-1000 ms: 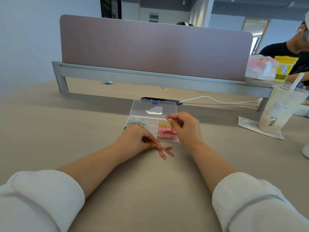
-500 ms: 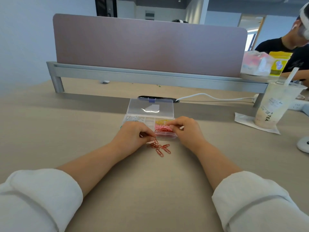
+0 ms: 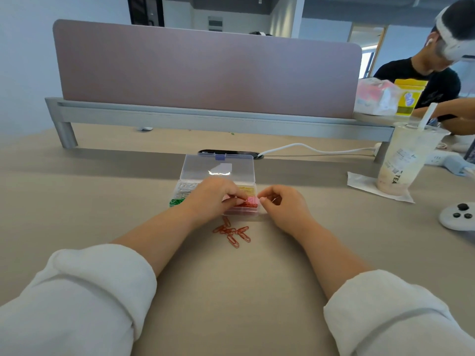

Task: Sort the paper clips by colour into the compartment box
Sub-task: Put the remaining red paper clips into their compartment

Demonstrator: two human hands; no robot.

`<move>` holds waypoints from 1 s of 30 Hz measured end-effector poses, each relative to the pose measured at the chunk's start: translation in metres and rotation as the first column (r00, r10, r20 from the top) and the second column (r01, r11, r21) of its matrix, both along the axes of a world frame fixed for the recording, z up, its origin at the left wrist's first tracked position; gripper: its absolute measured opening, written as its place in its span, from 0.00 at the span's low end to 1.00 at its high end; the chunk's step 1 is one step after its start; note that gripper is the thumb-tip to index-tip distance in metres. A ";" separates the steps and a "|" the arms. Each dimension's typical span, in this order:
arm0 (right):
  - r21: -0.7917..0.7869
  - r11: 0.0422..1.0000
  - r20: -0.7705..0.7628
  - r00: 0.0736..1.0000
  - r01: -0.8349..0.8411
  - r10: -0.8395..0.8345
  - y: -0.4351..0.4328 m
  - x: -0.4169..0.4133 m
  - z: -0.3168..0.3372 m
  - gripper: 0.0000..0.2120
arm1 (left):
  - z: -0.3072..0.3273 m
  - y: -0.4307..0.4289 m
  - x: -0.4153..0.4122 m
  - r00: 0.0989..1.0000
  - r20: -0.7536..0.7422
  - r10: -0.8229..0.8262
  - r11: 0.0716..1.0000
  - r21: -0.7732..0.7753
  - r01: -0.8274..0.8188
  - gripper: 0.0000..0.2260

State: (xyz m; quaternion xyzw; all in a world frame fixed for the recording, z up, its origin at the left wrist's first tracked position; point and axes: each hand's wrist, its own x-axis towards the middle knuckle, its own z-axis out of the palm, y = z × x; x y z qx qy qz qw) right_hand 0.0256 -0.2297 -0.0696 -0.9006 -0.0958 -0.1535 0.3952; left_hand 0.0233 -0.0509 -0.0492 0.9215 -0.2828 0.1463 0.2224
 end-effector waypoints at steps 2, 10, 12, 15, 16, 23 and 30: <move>0.012 1.000 0.023 1.000 -0.010 0.009 0.000 -0.002 0.002 0.04 | -0.001 0.002 0.001 1.000 -0.017 -0.009 0.999 0.050 0.010 0.11; 0.032 0.994 0.077 0.991 -0.108 0.105 0.004 -0.010 0.005 0.06 | -0.003 0.005 -0.004 0.999 -0.036 0.037 0.992 0.121 -0.032 0.11; 0.003 0.985 0.070 0.982 -0.175 0.175 0.006 -0.014 0.008 0.05 | -0.003 0.008 -0.007 1.000 0.015 0.026 0.998 0.064 -0.027 0.12; -0.054 0.956 -0.010 0.958 -0.288 0.288 0.006 -0.022 0.014 0.04 | 0.001 0.016 -0.017 0.995 0.103 -0.001 1.000 -0.028 0.004 0.09; -0.079 0.944 -0.041 0.947 -0.320 0.317 0.005 -0.025 0.016 0.07 | 0.001 0.021 -0.021 0.995 0.097 -0.027 0.999 -0.022 0.030 0.08; -0.374 0.836 -0.148 0.916 -0.401 0.373 0.017 -0.035 0.019 0.26 | -0.001 0.035 -0.042 0.992 -0.105 -0.071 0.944 0.315 0.101 0.18; -0.378 0.842 -0.100 0.922 -0.384 0.375 0.020 -0.035 0.022 0.10 | -0.001 0.033 -0.041 0.993 -0.116 0.027 0.974 0.227 0.000 0.12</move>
